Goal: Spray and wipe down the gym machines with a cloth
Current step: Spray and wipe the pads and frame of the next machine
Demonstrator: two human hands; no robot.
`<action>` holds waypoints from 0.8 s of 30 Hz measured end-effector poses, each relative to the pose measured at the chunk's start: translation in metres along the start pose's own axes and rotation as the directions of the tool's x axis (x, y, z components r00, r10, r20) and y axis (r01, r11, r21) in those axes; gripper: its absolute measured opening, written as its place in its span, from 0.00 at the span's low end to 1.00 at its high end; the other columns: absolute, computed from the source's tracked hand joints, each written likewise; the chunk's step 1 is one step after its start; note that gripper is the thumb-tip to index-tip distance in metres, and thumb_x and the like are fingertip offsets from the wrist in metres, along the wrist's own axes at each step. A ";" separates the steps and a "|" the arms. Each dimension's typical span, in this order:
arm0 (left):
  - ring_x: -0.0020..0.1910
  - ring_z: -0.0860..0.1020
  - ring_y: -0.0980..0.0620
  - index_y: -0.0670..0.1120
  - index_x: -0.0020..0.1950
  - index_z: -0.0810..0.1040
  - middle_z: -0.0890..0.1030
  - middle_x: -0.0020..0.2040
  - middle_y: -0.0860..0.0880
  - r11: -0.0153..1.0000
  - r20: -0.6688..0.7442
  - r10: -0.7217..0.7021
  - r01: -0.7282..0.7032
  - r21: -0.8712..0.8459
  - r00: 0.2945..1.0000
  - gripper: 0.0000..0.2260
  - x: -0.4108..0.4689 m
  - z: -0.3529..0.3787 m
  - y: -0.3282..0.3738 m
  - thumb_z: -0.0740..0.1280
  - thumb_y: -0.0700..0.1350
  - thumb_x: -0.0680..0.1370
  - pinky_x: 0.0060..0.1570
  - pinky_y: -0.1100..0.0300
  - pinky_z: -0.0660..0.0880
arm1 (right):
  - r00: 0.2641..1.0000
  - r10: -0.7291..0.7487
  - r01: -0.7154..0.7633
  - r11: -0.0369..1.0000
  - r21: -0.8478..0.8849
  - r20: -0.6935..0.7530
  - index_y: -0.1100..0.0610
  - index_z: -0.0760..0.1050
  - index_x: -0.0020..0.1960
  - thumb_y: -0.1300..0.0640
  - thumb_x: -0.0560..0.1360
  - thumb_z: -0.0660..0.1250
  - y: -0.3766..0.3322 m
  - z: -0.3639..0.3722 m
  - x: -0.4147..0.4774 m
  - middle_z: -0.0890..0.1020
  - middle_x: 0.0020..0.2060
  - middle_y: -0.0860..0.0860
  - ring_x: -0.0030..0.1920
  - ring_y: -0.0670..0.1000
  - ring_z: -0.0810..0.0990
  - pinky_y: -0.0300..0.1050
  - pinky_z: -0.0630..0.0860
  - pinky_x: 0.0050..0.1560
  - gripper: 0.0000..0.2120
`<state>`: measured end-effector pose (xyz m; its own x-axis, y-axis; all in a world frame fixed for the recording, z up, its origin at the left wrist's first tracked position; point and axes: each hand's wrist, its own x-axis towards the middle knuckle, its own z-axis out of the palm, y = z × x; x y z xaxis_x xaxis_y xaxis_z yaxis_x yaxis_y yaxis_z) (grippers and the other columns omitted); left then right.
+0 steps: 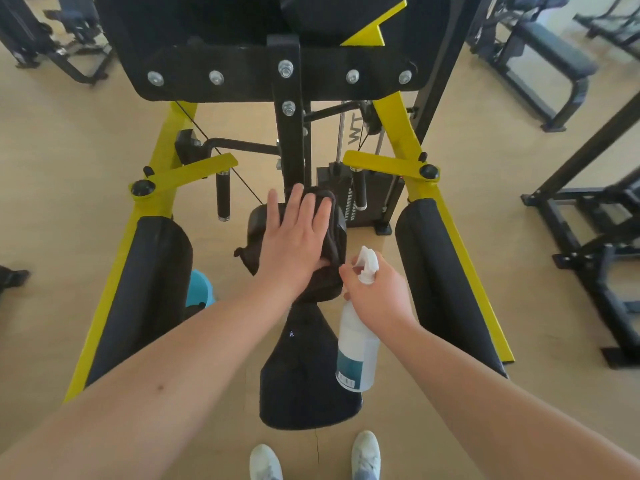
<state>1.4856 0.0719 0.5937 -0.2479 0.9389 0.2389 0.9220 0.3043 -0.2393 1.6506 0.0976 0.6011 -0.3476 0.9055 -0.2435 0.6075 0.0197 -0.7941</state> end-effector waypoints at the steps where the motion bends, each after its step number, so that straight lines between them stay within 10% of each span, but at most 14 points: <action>1: 0.81 0.56 0.37 0.46 0.79 0.57 0.65 0.76 0.40 0.999 -0.020 0.042 -0.042 -0.001 0.999 0.41 0.004 0.001 0.006 0.74 0.60 0.75 0.77 0.34 0.43 | 1.000 0.015 -0.015 1.000 -0.001 -0.007 0.46 0.70 0.46 0.43 0.79 0.67 0.002 -0.003 0.002 0.81 0.39 0.46 0.40 0.48 0.81 0.39 0.75 0.34 0.10; 10: 0.80 0.60 0.39 0.45 0.79 0.61 0.67 0.77 0.40 0.959 -0.162 0.284 -0.283 0.031 0.945 0.34 0.008 0.017 0.003 0.61 0.65 0.81 0.78 0.38 0.48 | 0.996 0.070 -0.068 0.997 0.031 -0.059 0.46 0.71 0.44 0.42 0.77 0.67 0.016 -0.008 0.013 0.82 0.38 0.47 0.40 0.49 0.83 0.49 0.83 0.43 0.09; 24: 0.78 0.64 0.39 0.42 0.74 0.70 0.75 0.72 0.41 0.997 -0.134 0.016 -0.026 -0.074 0.991 0.39 -0.004 0.015 -0.036 0.66 0.68 0.74 0.77 0.34 0.45 | 0.996 0.094 -0.093 0.994 0.064 -0.006 0.47 0.71 0.46 0.45 0.79 0.68 -0.015 0.014 0.013 0.82 0.40 0.49 0.41 0.50 0.83 0.43 0.80 0.39 0.09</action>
<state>1.4490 0.0598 0.5874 -0.1909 0.9137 0.3589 0.9477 0.2668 -0.1752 1.6274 0.1035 0.6022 -0.2851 0.9058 -0.3135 0.5906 -0.0916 -0.8018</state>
